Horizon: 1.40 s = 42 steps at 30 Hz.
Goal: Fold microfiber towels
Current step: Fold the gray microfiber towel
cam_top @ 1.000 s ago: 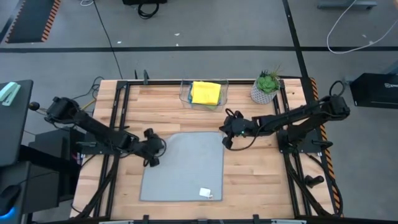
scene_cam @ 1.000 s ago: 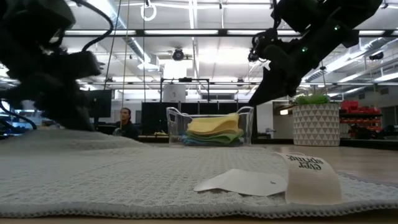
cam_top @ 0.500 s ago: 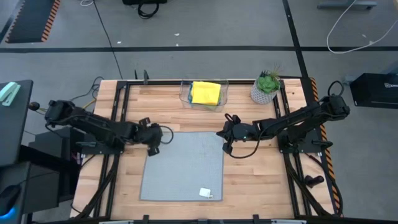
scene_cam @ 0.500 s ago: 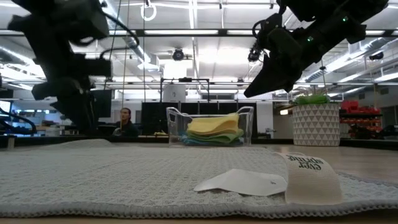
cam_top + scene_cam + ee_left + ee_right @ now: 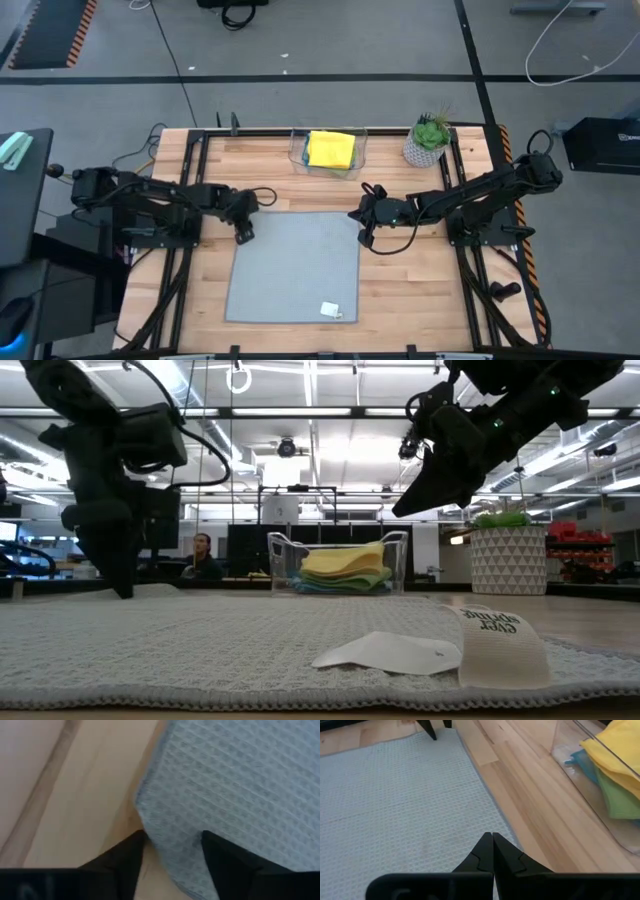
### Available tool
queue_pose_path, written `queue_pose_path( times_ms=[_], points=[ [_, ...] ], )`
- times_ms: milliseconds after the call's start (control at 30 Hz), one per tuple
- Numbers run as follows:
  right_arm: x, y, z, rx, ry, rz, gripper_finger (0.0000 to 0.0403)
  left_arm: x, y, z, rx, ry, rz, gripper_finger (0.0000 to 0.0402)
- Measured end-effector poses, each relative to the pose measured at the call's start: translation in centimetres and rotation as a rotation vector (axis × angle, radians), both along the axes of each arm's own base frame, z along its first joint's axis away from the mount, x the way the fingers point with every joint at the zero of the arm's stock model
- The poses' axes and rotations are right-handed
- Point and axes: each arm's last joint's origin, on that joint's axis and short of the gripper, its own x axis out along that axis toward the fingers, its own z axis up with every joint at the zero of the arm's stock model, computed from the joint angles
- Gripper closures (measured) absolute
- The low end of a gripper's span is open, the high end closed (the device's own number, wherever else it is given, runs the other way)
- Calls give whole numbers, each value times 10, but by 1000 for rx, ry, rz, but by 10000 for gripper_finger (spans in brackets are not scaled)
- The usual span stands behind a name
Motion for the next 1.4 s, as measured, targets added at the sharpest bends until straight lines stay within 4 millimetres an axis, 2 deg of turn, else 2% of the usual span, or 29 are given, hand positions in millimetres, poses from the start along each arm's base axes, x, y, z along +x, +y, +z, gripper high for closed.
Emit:
queue_pose_path(
  times_ms=[100,267,500,633,733,833,967,1100,1267,1400],
  points=[
    [0,0,0,0,0,0,400,1,-2,0,22,-17,-16,253],
    [0,0,0,0,0,0,400,4,-11,4,119,-56,-62,381],
    [0,0,0,-6,5,3,400,3,-45,8,475,-108,-116,380],
    [0,0,0,-12,7,9,400,-2,-68,10,544,-163,-185,393],
    [0,0,0,-16,8,11,400,-5,-82,10,494,-201,-239,377],
    [0,0,0,-16,7,11,400,-4,-92,10,322,-241,-259,341],
    [0,0,0,-16,7,11,400,2,-102,14,88,-302,-295,275],
    [0,0,0,-16,7,11,400,8,-106,21,35,-330,-312,199],
    [0,0,0,-16,7,11,400,13,-96,31,105,-249,-344,132],
    [0,0,0,-15,7,11,400,14,-75,27,90,-164,-288,124]
  ],
)
